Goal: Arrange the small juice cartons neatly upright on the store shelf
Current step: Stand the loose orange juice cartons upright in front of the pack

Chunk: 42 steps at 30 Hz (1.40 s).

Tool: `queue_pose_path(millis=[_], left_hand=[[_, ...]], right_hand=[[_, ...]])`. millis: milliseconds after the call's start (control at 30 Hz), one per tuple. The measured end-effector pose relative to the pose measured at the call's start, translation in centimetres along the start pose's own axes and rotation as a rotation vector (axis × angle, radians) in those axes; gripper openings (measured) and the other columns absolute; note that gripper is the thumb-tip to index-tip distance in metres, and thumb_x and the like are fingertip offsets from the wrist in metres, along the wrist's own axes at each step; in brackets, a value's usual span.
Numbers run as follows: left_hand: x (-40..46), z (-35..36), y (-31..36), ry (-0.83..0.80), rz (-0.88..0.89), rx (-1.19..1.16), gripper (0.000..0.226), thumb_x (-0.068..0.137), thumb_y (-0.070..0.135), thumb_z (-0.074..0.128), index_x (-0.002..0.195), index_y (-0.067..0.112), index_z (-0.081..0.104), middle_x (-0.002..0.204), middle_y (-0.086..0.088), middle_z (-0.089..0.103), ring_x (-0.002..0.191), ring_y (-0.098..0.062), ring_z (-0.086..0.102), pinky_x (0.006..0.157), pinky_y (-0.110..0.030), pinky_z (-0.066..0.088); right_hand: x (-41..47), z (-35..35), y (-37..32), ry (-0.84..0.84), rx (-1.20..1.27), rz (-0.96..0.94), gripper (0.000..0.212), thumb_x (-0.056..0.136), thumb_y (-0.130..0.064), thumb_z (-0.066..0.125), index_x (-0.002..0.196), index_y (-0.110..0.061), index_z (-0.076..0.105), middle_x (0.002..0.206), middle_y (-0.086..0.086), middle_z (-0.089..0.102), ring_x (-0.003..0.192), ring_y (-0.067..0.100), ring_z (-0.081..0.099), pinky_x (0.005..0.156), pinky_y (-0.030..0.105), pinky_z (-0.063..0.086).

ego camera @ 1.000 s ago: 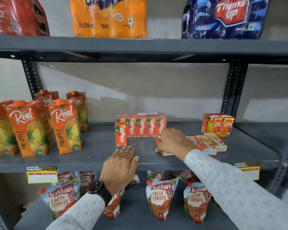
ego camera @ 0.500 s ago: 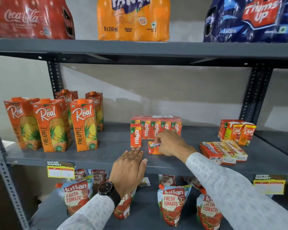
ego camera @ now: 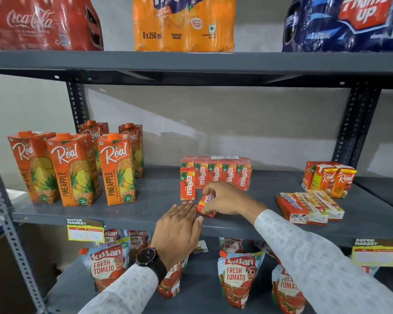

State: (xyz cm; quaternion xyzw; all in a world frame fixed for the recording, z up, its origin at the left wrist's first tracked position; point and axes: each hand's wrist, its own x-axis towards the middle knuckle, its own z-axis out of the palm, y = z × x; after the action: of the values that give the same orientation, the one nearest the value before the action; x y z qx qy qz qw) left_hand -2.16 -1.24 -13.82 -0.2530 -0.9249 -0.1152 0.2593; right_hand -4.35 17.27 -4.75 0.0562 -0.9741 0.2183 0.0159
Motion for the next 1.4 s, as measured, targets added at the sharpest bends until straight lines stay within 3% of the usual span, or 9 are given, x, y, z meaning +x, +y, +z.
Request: queue_pose_path(millis=[133, 400, 533, 733, 800, 967, 1167, 1267, 1400], left_hand=[[0.0, 0.0, 0.0, 0.001, 0.006, 0.014, 0.058, 0.106, 0.046, 0.024, 0.145, 0.018, 0.056, 0.152, -0.002, 0.055, 0.144, -0.014, 0.045, 0.123, -0.033, 0.028], [-0.1, -0.1, 0.1, 0.009, -0.006, -0.001, 0.059, 0.105, 0.046, 0.023, 0.144, 0.017, 0.057, 0.152, -0.002, 0.054, 0.145, -0.013, 0.043, 0.124, -0.032, 0.027], [-0.2, -0.1, 0.1, 0.004, -0.01, -0.002, 0.061, 0.105, 0.048, 0.02, 0.146, 0.019, 0.055, 0.154, 0.0, 0.052, 0.146, -0.012, 0.041, 0.124, -0.03, 0.024], [-0.1, -0.3, 0.2, -0.005, -0.01, -0.005, 0.063, 0.105, 0.05, 0.017, 0.148, 0.019, 0.053, 0.156, 0.001, 0.05, 0.147, -0.011, 0.039, 0.124, -0.03, 0.024], [-0.1, -0.3, 0.2, -0.008, -0.011, -0.005, 0.065, 0.105, 0.051, 0.015, 0.148, 0.02, 0.052, 0.156, 0.001, 0.05, 0.147, -0.011, 0.04, 0.124, -0.031, 0.024], [-0.1, -0.2, 0.1, -0.014, -0.015, -0.004, 0.067, 0.104, 0.051, 0.012, 0.149, 0.02, 0.051, 0.157, 0.001, 0.049, 0.148, -0.01, 0.038, 0.125, -0.032, 0.025], [-0.2, -0.1, 0.1, -0.009, -0.016, -0.001, 0.062, 0.105, 0.049, 0.019, 0.147, 0.019, 0.054, 0.154, 0.0, 0.052, 0.146, -0.012, 0.042, 0.124, -0.032, 0.028], [-0.1, 0.0, 0.1, -0.004, -0.017, -0.002, 0.06, 0.105, 0.048, 0.021, 0.146, 0.019, 0.054, 0.154, 0.0, 0.052, 0.145, -0.012, 0.043, 0.124, -0.032, 0.028], [-0.1, -0.1, 0.2, -0.006, -0.02, 0.005, 0.062, 0.105, 0.048, 0.021, 0.146, 0.018, 0.055, 0.153, -0.001, 0.053, 0.145, -0.013, 0.043, 0.123, -0.033, 0.029]], right_hand=[[-0.1, 0.3, 0.7, 0.049, -0.112, -0.01, 0.105, 0.056, -0.071, 0.088, 0.144, -0.028, 0.051, 0.137, 0.001, 0.053, 0.122, 0.024, 0.053, 0.096, 0.042, 0.049], [0.8, -2.8, 1.3, -0.081, 0.105, -0.054, 0.064, 0.087, -0.05, 0.077, 0.143, -0.024, 0.061, 0.153, 0.001, 0.054, 0.135, 0.023, 0.051, 0.107, 0.038, 0.041], [2.3, -4.0, 1.4, -0.018, 0.247, -0.001, 0.041, 0.097, -0.049, 0.065, 0.125, -0.02, 0.072, 0.13, 0.0, 0.068, 0.113, 0.023, 0.065, 0.082, 0.042, 0.064], [3.4, -4.0, 1.2, 0.268, 0.078, 0.056, 0.056, 0.1, -0.064, 0.045, 0.096, -0.013, 0.067, 0.078, -0.001, 0.074, 0.055, 0.018, 0.073, 0.057, 0.034, 0.061], [3.7, -3.8, 1.4, 0.33, 0.036, 0.071, 0.062, 0.097, -0.069, 0.047, 0.089, -0.011, 0.067, 0.071, -0.002, 0.073, 0.051, 0.018, 0.071, 0.052, 0.033, 0.059], [4.1, -4.2, 1.3, 0.409, -0.085, 0.049, 0.06, 0.089, -0.075, 0.055, 0.092, -0.017, 0.069, 0.099, 0.004, 0.076, 0.085, 0.026, 0.072, 0.075, 0.046, 0.062], [4.0, -5.4, 1.2, 0.323, -0.064, 0.142, 0.06, 0.073, -0.074, 0.073, 0.085, -0.015, 0.07, 0.083, 0.001, 0.073, 0.07, 0.022, 0.071, 0.069, 0.039, 0.062], [4.2, -6.2, 0.4, 0.273, -0.103, 0.155, 0.046, 0.068, -0.054, 0.09, 0.084, -0.016, 0.07, 0.079, 0.0, 0.074, 0.056, 0.015, 0.071, 0.048, 0.026, 0.052], [4.8, -6.4, -0.4, 0.162, -0.007, 0.126, 0.033, 0.072, -0.038, 0.094, 0.096, -0.023, 0.077, 0.078, -0.005, 0.077, 0.048, 0.008, 0.071, 0.05, 0.021, 0.041]])
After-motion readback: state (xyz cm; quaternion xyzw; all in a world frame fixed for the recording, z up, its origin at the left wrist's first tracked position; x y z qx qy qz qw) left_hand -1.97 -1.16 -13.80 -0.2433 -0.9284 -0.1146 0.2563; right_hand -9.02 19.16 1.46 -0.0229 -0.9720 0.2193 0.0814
